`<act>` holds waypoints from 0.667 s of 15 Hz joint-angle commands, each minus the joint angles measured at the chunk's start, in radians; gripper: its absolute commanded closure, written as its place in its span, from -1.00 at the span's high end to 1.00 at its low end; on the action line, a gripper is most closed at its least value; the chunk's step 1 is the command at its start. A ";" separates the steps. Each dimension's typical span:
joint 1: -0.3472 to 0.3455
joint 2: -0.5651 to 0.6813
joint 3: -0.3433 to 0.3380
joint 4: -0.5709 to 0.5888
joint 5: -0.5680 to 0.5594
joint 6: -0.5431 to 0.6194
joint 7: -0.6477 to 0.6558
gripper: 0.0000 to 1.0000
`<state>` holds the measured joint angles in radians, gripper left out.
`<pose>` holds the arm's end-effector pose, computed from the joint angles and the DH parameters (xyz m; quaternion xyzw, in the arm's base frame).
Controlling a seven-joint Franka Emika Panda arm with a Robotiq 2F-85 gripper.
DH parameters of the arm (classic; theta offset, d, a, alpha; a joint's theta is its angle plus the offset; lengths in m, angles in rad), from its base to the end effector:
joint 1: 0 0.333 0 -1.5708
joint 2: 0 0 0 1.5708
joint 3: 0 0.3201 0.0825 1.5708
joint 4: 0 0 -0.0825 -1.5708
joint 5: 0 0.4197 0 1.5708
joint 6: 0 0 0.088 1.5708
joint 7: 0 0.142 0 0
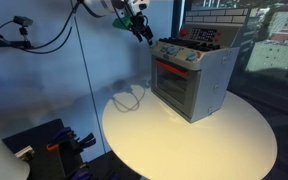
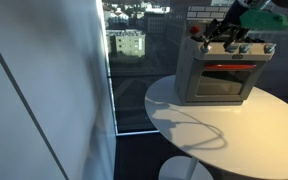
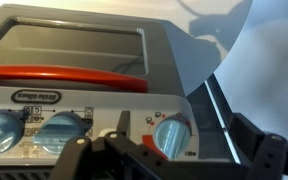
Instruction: Twist the knob on the stove
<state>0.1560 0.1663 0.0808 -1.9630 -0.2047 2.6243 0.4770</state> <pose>0.6599 0.1589 0.3997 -0.9665 0.0446 -0.2515 0.0250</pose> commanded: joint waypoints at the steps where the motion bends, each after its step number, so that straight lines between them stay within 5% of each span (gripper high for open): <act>1: 0.030 0.024 -0.034 0.029 -0.072 0.028 0.047 1.00; 10: 0.077 0.072 -0.073 0.075 -0.154 0.057 0.110 1.00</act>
<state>0.2105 0.2085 0.0293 -1.9326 -0.3271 2.6770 0.5495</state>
